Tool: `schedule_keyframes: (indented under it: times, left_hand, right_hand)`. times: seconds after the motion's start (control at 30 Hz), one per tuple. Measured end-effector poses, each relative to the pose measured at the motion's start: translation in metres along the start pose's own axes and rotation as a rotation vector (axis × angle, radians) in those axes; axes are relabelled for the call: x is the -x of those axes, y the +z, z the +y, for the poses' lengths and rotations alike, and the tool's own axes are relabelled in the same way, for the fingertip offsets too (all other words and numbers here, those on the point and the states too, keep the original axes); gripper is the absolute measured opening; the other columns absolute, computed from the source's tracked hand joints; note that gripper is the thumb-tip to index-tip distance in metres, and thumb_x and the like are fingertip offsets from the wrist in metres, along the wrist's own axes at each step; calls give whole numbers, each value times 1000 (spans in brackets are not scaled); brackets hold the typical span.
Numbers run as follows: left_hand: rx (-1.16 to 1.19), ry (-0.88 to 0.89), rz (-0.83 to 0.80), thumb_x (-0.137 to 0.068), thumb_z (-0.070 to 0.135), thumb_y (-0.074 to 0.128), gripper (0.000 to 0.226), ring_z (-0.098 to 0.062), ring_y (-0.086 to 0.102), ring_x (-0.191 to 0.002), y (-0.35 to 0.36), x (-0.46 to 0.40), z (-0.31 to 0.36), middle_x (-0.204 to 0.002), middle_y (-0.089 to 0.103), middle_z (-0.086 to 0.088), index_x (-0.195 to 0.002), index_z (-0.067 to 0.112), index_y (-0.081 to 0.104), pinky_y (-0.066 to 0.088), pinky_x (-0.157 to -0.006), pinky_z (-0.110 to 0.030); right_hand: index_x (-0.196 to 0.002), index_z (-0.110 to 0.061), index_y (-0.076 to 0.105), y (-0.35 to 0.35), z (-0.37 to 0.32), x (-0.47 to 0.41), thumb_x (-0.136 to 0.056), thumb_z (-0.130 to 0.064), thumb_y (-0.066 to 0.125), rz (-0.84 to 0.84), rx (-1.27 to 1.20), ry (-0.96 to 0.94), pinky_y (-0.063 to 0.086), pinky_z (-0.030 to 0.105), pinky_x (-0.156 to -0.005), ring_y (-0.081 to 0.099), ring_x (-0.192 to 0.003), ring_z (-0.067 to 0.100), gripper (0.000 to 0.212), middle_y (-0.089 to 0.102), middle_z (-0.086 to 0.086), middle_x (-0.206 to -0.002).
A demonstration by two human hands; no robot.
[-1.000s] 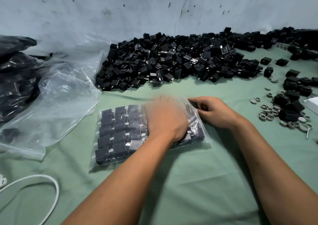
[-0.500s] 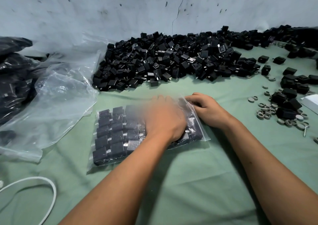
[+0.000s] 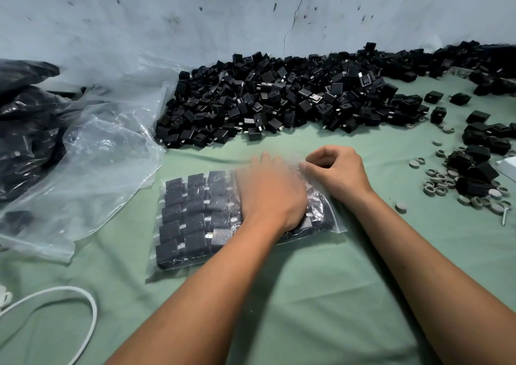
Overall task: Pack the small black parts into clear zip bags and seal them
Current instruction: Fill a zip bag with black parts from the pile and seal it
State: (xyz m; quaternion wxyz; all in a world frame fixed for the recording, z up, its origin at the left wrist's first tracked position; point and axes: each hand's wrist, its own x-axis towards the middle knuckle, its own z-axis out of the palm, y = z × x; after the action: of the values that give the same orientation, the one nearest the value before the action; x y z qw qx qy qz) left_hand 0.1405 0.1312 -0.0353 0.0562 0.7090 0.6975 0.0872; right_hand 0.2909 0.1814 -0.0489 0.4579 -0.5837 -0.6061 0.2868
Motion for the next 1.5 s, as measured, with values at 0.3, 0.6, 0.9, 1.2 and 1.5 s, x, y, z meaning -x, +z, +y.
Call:
schedule_keyframes:
  times: [0.3, 0.6, 0.9, 1.2, 1.5]
  left_hand:
    - [68, 147, 80, -105, 44, 17, 63, -22, -1, -159, 2, 3, 0, -173, 6, 4, -164, 24, 16, -1, -127, -55]
    - [69, 249, 61, -107, 42, 17, 61, -20, 7, -159, 7, 3, 0, -171, 16, 3, -164, 19, 22, 4, -130, -40]
    - [22, 248, -16, -107, 43, 21, 63, -20, 3, -159, 1, 1, 1, -172, 9, 0, -165, 17, 14, 1, -129, -43]
    - [-22, 253, -47, -106, 49, 16, 69, -17, -9, -159, 2, 7, 0, -173, -6, 2, -165, 17, 0, -6, -128, -45]
    - [1, 250, -42, -105, 45, 23, 70, -20, -6, -159, 0, 9, 2, -173, 2, -4, -165, 13, 3, -5, -128, -46]
  right_hand:
    - [-88, -21, 76, -1, 1, 2, -75, -23, 91, 11, -55, 29, 58, 22, -68, 74, -66, 6, 20, 77, -7, -70]
    - [-105, -15, 73, 1, 4, -1, -86, -12, 81, -91, -111, -6, 57, 29, -72, 72, -69, 14, 21, 77, 4, -78]
    - [-107, -28, 67, 4, 7, -2, -87, -17, 75, -97, -50, -3, 61, 46, -80, 73, -84, 23, 24, 76, 1, -85]
    - [-93, -25, 66, 1, 6, -4, -81, -20, 85, -10, -5, 77, 61, 39, -78, 72, -70, 16, 23, 75, 1, -77]
    - [-129, -22, 61, 38, -46, -72, -91, -11, 66, -69, 591, -262, 48, 40, -97, 55, -116, 29, 40, 65, 4, -120]
